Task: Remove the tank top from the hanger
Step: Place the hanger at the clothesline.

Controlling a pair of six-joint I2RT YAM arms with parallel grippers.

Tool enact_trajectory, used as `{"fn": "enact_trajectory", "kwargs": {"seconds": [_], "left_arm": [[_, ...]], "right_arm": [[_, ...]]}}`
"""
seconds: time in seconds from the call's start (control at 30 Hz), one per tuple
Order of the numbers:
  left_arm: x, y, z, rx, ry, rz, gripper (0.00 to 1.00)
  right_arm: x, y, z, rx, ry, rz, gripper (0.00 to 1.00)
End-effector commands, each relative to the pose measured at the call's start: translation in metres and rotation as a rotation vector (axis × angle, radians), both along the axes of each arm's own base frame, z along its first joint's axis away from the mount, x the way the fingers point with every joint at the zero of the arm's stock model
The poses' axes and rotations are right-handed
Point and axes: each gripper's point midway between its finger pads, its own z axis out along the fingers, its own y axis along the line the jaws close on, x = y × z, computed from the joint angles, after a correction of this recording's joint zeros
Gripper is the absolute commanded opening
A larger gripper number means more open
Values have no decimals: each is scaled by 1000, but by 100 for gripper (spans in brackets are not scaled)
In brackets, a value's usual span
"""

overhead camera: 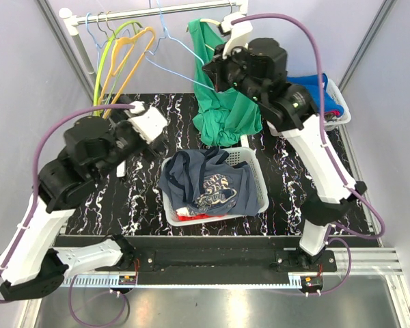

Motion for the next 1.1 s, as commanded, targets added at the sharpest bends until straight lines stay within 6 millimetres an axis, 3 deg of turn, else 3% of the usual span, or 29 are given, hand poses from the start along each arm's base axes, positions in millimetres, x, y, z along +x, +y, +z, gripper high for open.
{"fn": "enact_trajectory", "kwargs": {"seconds": [0.0,0.17,0.33,0.37,0.53,0.8,1.07], "left_arm": [[17,53,62,-51,-216,250,99],[22,98,115,-173,-362,474,99],[28,121,133,-231,-441,622,99],[28,133,143,-261,-483,691,99],[33,154,147,-268,-541,828,99],[40,156,135,-253,-523,841,99],[38,161,135,-276,-514,854,99]], "right_arm": [[4,-12,19,-34,-80,-121,0],[4,-1,15,-84,-116,-197,0],[-3,11,20,-96,-166,-223,0],[-6,13,25,-86,-179,-233,0],[-3,18,22,-76,-173,-245,0],[6,24,21,-78,-189,-265,0],[17,46,-8,-105,-144,-244,0]]}}
